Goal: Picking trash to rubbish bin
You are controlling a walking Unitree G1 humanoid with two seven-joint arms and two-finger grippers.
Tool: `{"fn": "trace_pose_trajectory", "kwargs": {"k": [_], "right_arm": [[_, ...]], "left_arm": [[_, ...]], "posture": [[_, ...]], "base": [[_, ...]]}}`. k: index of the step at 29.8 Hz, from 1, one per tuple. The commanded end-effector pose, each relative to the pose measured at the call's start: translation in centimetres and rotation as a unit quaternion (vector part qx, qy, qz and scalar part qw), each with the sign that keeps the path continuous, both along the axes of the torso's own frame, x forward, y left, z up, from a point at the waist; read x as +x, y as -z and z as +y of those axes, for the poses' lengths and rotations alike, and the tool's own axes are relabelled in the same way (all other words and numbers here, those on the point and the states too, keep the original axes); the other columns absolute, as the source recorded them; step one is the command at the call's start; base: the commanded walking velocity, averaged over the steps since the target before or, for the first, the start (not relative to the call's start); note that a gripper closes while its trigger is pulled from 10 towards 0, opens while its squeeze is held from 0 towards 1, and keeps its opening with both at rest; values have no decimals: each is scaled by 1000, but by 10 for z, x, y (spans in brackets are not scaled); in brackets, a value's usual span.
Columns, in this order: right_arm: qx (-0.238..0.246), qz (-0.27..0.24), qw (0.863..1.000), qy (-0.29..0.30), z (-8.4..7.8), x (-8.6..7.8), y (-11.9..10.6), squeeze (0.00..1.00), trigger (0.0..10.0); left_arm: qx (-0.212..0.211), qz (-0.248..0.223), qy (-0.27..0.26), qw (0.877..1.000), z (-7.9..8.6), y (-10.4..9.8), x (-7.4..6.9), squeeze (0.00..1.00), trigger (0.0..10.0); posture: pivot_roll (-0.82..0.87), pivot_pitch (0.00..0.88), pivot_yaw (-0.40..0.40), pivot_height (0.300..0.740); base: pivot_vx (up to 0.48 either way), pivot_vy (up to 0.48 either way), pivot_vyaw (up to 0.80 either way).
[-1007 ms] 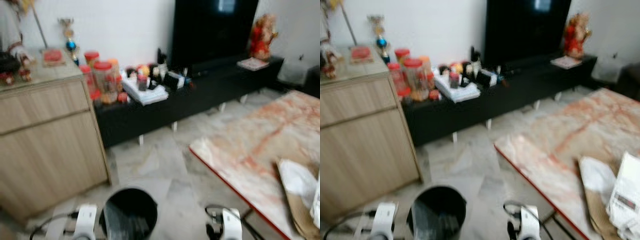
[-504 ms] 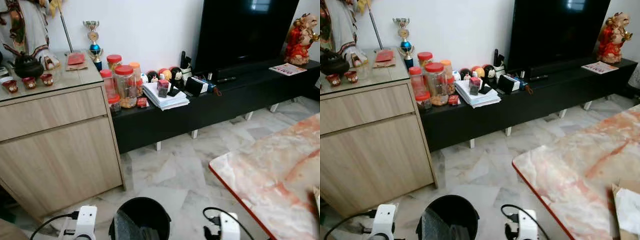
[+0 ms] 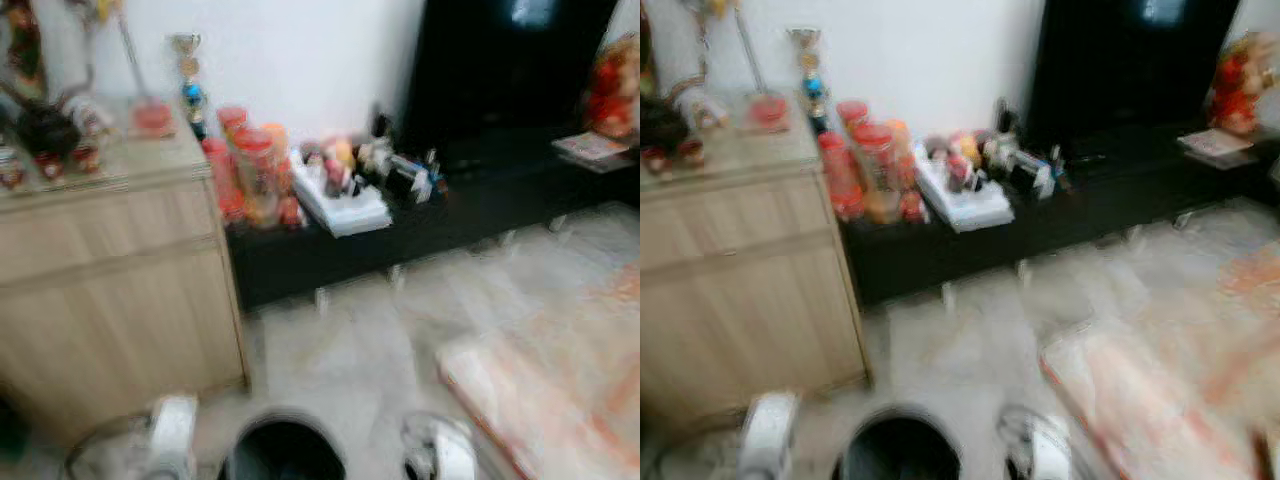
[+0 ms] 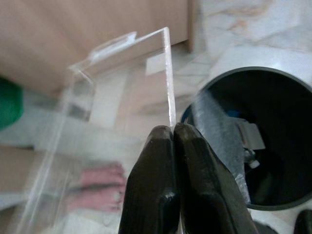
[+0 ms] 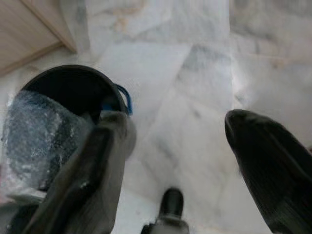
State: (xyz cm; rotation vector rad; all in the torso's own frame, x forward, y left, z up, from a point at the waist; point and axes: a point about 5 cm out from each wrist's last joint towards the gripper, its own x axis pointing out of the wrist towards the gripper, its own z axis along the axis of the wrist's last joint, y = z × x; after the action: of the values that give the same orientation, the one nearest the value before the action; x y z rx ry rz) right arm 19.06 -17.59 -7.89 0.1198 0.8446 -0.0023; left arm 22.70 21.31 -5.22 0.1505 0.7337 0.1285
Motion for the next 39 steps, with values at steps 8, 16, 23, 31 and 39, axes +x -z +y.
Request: {"fn": "trace_pose_trajectory", "kwargs": {"k": [8,16,23,31,39], "right_arm": [[12,-15,1000,-11,12,10,-4,0,10000],[-2,-17,999,-46,13,14,-7,0,10000],[-5,-9,994,-108,17,18,-9,0,10000],[-4,-45,971,-235,36,33,-21,0,10000],[4,-92,965,-246,52,57,-39,0,10000]], "left_arm": [[11,-2,-1,1000,10,-3,0,0,10000],[-3,-9,25,1000,1,-8,12,0,10000],[-22,-27,66,997,-16,-18,31,0,10000],[-34,-47,131,990,-49,-34,56,0,10000],[-110,-51,155,981,-80,-42,66,0,10000]], "posture": [[169,5,-35,740],[167,12,-33,740],[166,14,-36,740],[153,21,-39,740],[133,22,-41,740]], "base": [[310,0,0],[0,0,0],[0,0,0],[0,0,0],[0,0,0]]}}
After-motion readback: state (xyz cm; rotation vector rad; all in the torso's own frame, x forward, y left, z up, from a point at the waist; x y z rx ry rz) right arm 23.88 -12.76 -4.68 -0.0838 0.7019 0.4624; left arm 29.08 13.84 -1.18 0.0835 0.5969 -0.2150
